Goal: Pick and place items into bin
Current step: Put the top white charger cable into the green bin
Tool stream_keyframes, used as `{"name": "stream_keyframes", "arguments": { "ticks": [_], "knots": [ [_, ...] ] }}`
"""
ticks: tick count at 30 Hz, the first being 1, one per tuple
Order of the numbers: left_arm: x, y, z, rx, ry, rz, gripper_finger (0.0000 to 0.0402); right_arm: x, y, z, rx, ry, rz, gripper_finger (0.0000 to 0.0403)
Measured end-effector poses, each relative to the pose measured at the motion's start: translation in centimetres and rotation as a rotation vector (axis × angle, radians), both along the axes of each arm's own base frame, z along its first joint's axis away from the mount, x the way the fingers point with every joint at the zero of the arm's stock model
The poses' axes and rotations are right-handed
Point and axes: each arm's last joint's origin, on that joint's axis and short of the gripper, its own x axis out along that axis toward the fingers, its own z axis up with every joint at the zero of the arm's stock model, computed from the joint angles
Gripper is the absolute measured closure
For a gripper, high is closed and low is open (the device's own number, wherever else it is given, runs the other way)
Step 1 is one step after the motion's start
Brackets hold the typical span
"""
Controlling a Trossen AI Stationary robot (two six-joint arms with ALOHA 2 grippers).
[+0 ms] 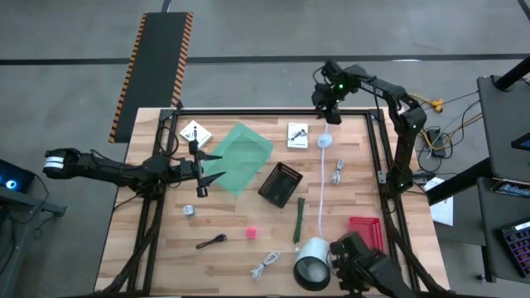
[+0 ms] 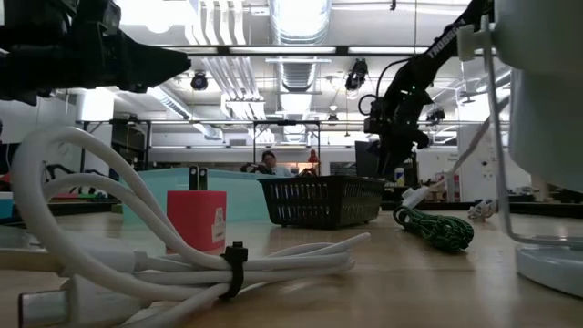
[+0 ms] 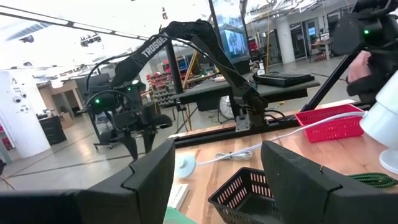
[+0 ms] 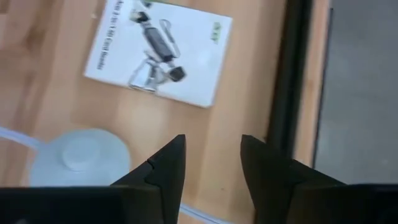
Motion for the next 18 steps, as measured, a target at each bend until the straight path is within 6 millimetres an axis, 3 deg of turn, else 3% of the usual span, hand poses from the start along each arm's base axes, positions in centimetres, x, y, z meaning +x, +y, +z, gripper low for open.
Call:
{"name": "stream_keyframes", "arguments": {
  "ticks": [9, 18],
  "knots": [
    [0.0, 0.0, 0.0, 0.000, -0.003, 0.000, 0.0179, 1.2, 1.4, 0.0, 0.046, -0.003, 0.063, 0.0266],
    [0.0, 0.0, 0.1, 0.000, -0.003, 0.000, 0.0179, 1.1, 0.7, 1.5, -0.063, 0.031, 0.094, 0.0280]
  ]
}}
